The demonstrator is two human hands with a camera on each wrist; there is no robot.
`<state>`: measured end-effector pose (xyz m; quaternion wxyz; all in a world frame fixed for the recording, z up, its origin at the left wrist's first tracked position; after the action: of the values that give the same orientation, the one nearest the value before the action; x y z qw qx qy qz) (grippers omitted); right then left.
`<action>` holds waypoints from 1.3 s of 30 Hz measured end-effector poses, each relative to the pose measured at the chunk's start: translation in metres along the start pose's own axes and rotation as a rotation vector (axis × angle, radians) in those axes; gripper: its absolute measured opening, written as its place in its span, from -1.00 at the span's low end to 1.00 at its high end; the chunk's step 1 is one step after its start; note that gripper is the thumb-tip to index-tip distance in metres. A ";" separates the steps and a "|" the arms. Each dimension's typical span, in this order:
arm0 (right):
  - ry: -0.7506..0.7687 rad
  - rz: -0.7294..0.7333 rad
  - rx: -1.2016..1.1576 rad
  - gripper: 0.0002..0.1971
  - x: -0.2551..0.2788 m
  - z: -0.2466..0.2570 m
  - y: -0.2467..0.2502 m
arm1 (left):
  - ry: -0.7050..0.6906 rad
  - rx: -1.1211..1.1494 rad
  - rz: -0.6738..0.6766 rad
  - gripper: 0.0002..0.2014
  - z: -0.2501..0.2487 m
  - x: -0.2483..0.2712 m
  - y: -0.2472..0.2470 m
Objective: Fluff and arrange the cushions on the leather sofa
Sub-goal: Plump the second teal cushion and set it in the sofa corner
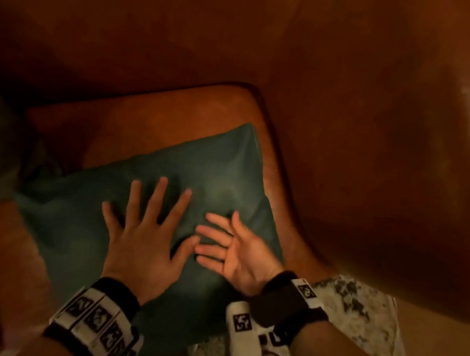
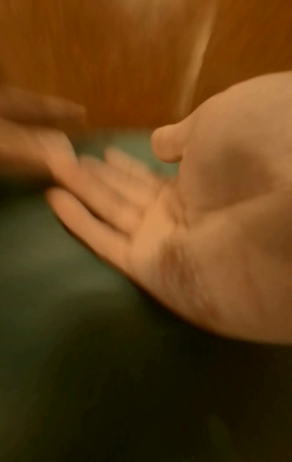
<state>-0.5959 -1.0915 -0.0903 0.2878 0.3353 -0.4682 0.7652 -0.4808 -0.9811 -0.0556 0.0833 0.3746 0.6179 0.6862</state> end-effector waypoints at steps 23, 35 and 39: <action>0.583 -0.711 1.181 -0.39 0.120 -0.002 0.111 | -0.311 -0.238 0.043 0.17 0.000 0.018 -0.030; 0.665 0.086 2.392 -0.32 0.041 -0.045 -0.012 | 0.581 0.339 0.123 -0.32 0.133 0.148 -0.131; 0.585 0.026 2.365 -0.31 0.048 -0.039 -0.023 | 1.209 0.719 0.173 -0.30 0.191 0.223 -0.169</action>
<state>-0.6170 -1.0413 -0.0538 -0.1083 0.2010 0.5969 0.7691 -0.5788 -0.6647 -0.1267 -0.4578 -0.0197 0.7122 0.5318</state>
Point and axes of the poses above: each hand's wrist, its own x-axis away from the middle knuckle, its own y-axis out of the back of the hand, z = x × y, the point moved 6 cm from there along -x, towards the middle knuckle, and after that the axes turned 10 degrees about y, right-handed, at the moved point
